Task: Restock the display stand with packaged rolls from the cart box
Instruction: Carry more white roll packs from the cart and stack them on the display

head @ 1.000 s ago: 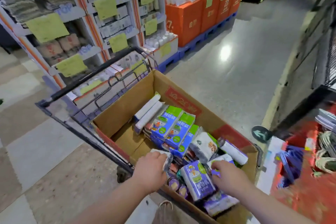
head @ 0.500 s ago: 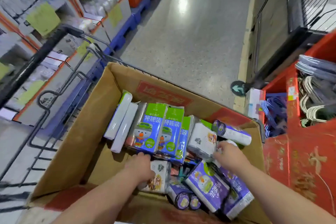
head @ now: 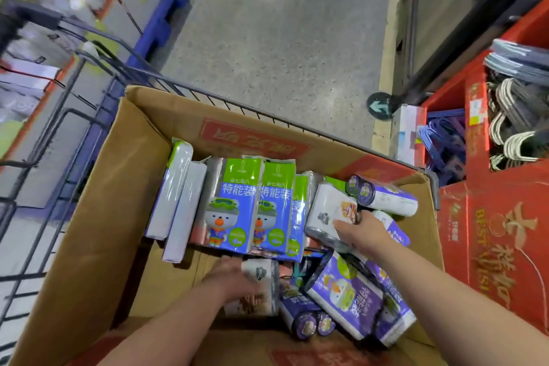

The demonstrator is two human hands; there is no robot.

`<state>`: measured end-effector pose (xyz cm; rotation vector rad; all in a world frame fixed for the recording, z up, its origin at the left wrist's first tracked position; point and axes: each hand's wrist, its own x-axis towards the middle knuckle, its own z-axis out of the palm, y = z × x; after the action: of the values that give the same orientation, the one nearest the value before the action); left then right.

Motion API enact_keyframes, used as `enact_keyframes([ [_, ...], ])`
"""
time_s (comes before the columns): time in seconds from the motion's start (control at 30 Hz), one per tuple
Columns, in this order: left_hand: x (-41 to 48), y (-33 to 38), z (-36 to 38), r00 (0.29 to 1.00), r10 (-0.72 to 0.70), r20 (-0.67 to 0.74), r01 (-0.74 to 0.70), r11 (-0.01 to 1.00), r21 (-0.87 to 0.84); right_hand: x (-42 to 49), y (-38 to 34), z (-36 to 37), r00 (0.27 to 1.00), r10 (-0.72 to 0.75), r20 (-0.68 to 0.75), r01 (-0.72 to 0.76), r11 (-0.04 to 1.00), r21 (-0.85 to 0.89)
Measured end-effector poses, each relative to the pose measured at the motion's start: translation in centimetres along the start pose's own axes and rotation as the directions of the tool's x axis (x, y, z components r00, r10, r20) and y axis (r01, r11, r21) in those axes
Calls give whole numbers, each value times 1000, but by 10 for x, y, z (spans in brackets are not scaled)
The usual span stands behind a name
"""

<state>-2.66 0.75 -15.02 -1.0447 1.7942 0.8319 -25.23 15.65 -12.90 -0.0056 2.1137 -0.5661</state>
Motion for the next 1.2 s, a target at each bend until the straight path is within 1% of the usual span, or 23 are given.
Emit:
enact_keyframes([
  [0.1,-2,-4,-9,1000,17,4,-17,1000,26,-3,-6,4,998,67,16,-69,970,234],
  [0.17,-1,-7,-12,999,38,30,-39,998,39,-5,-10,8,993,113,35,-118,917,381],
  [0.23,-2,-6,-14,998,51,44,-54,997,61,-7,-14,8,990,135,45,-140,867,479],
  [0.3,-4,-4,-15,995,73,68,-82,987,135,-5,-14,7,990,134,38,-135,864,486],
  [0.43,-14,4,-15,973,186,139,-222,920,322,-8,-10,9,995,94,29,-95,843,529],
  [0.5,-18,6,-13,969,215,121,-244,902,356,-14,-7,9,997,78,30,-82,845,528],
  [0.6,-25,9,-15,973,214,83,-229,935,273,-27,0,6,999,39,24,-45,867,496],
  [0.73,-37,17,-18,962,270,36,-273,957,100,-46,11,-2,999,20,27,-30,880,474],
  [0.8,-45,25,-20,960,278,11,-278,960,-28,-54,18,-8,999,-3,34,-14,871,490],
  [0.9,-64,42,-22,952,304,-31,-302,924,-236,-71,28,-20,1000,-25,-4,24,874,484],
  [1.03,-90,68,-13,940,327,-96,-334,826,-454,-98,47,-39,991,-86,-102,129,824,552],
  [1.1,-100,81,-2,929,349,-123,-361,780,-511,-115,61,-47,981,-89,-172,174,793,584],
  [1.2,-118,103,23,904,395,-165,-419,735,-533,-140,102,-60,964,-61,-261,225,712,665],
])
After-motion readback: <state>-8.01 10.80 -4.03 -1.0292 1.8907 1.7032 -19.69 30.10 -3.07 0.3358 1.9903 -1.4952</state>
